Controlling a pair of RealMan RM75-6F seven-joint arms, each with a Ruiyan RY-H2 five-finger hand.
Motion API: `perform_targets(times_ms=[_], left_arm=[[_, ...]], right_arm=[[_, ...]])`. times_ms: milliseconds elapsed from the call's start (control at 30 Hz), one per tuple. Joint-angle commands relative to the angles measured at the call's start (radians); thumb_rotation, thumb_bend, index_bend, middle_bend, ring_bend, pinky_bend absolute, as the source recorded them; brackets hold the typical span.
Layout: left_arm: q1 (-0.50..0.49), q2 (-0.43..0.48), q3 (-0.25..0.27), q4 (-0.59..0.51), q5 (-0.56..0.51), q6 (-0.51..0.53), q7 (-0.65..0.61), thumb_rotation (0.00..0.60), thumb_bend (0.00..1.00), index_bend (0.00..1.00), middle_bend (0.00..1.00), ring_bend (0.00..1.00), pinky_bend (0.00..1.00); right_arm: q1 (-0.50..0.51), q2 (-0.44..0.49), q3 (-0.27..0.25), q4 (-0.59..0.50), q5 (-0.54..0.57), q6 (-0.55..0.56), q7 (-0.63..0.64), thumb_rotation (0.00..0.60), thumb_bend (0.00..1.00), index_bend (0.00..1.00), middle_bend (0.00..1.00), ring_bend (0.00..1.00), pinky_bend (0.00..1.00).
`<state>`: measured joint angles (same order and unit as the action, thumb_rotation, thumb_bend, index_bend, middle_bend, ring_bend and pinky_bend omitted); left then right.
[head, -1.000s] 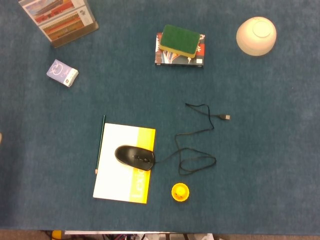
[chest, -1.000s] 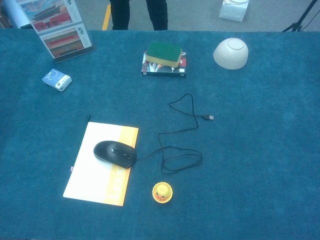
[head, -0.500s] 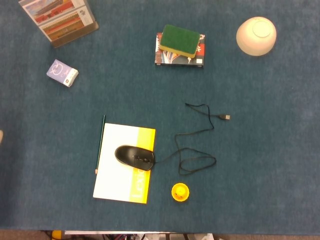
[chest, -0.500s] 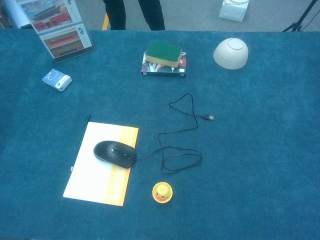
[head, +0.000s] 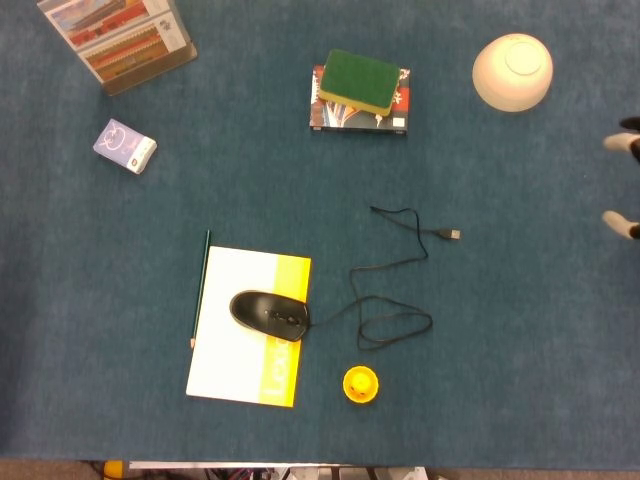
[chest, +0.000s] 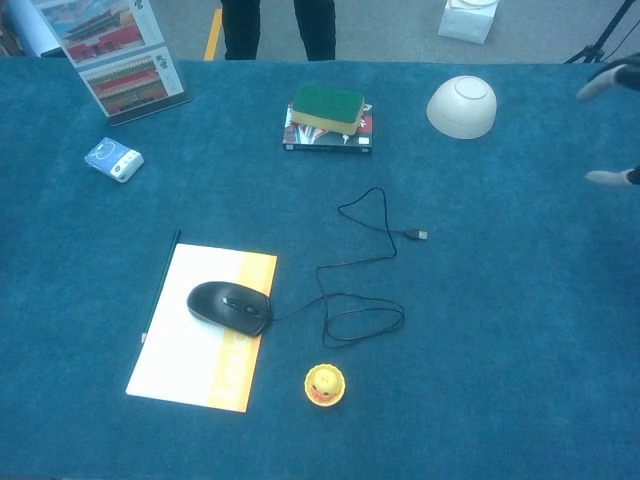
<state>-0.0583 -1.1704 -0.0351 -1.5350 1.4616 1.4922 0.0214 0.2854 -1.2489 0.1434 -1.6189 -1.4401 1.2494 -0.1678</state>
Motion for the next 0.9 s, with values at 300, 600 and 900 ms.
perform_targets(times_ms=[300,600,900], left_arm=[[0.008,-0.018,0.006,0.058,-0.003,-0.010,-0.065,0.600,0.24,0.39,0.43,0.35,0.50],[-0.001,-0.026,0.010,0.085,0.004,-0.033,-0.093,0.600,0.24,0.39,0.43,0.35,0.50],[-0.006,-0.036,0.014,0.120,0.003,-0.054,-0.135,0.600,0.24,0.39,0.43,0.35,0.50]], right_arm=[[0.116,-0.049,0.044,-0.098,0.156,-0.119,-0.246,0.600,0.00,0.32,0.05,0.00,0.06],[0.179,-0.148,0.080,-0.167,0.389,-0.116,-0.453,0.600,0.00,0.34,0.02,0.00,0.02],[0.242,-0.193,0.096,-0.249,0.582,-0.089,-0.563,0.600,0.00,0.36,0.02,0.00,0.02]])
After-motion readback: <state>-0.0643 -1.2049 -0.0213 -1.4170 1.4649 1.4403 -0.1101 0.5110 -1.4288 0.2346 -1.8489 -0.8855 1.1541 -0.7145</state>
